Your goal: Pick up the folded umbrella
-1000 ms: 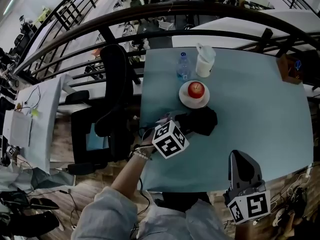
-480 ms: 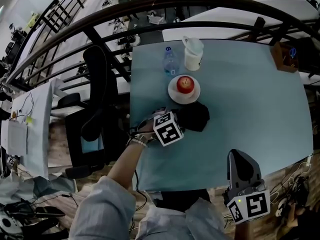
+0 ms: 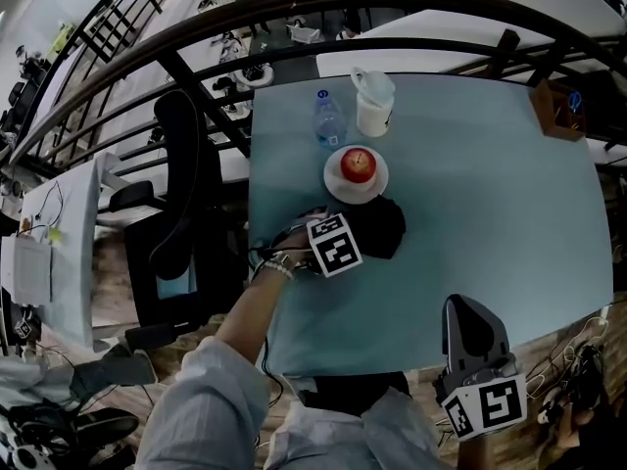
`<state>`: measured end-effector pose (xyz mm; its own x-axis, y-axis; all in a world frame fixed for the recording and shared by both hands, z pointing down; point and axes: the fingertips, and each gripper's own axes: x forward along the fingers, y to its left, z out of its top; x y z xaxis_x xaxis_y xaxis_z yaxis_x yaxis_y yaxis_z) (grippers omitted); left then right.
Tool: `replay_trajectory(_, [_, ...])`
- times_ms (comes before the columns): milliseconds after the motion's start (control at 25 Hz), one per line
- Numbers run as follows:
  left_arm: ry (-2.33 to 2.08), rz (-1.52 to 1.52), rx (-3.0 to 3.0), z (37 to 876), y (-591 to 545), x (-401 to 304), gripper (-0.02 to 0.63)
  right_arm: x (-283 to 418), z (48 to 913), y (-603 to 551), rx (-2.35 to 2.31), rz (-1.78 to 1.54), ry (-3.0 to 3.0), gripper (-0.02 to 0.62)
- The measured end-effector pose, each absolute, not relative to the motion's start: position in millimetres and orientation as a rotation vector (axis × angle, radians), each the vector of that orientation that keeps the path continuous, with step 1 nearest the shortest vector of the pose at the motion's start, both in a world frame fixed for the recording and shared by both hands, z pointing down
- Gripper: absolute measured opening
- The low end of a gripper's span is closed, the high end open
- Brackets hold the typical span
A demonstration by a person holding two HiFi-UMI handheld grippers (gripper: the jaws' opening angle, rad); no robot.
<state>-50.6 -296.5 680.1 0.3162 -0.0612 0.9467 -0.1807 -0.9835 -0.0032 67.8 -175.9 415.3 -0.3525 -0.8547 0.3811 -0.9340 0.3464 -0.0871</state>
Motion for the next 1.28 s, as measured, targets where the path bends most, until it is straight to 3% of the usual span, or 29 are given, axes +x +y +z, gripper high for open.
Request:
replay_trajectory(480, [-0.232, 1.789, 2.472, 684.3, -295.4, -50.4, 0.328, 69.6, 419.1, -177.4, 1.565, 0.451, -2.366, 0.000])
replay_trajectory(800, [-0.370, 1.817, 2.531, 679.2, -293.0, -51.0, 0.291, 69.9, 408.0, -175.7, 1.534, 0.415, -2.407, 0.000])
replay_trajectory(1280, [-0.621, 1.581, 2.566, 631.9, -287.6, -49.1, 0.290, 79.8, 391.9, -169.8, 1.519, 0.355, -2.445, 0.000])
